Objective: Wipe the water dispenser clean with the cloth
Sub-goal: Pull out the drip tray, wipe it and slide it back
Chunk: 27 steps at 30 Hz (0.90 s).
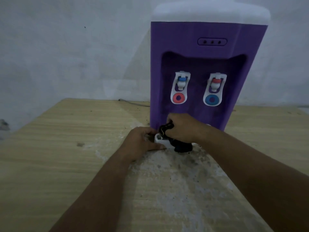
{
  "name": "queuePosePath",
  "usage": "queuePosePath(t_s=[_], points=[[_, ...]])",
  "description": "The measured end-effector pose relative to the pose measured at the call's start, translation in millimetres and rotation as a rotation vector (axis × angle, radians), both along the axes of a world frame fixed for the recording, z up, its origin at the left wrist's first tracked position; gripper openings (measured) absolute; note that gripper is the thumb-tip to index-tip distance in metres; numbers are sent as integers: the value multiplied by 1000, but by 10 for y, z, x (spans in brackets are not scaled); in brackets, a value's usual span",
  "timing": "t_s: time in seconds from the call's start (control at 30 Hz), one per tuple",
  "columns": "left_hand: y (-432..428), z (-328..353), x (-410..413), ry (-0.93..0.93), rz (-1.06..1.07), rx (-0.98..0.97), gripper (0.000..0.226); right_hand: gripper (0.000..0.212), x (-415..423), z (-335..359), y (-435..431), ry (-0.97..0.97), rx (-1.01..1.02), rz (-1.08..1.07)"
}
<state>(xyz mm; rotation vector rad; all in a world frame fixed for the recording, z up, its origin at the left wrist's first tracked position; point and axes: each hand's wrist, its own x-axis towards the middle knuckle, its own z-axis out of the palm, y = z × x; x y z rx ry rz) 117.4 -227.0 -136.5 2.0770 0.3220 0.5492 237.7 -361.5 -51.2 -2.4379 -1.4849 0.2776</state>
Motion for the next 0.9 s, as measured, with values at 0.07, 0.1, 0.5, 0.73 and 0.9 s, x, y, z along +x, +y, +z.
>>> queuePosePath(t_s=[0.07, 0.1, 0.5, 0.73, 0.9], points=[[6, -4, -3, -1, 15, 37, 37, 11, -97, -86, -3, -133, -16, 19], [13, -2, 1, 2, 19, 60, 37, 10, -147, -105, -14, -184, -22, 47], [54, -50, 23, 5, 46, 71, 34, 21, -300, 20, 81, -411, -99, 107], [-3, -29, 32, -38, 51, 130, 33, 19, -324, -137, 45, -288, -36, 12], [4, -1, 9, -43, 28, 206, 28, 37, -248, -153, 66, -20, 30, -75]])
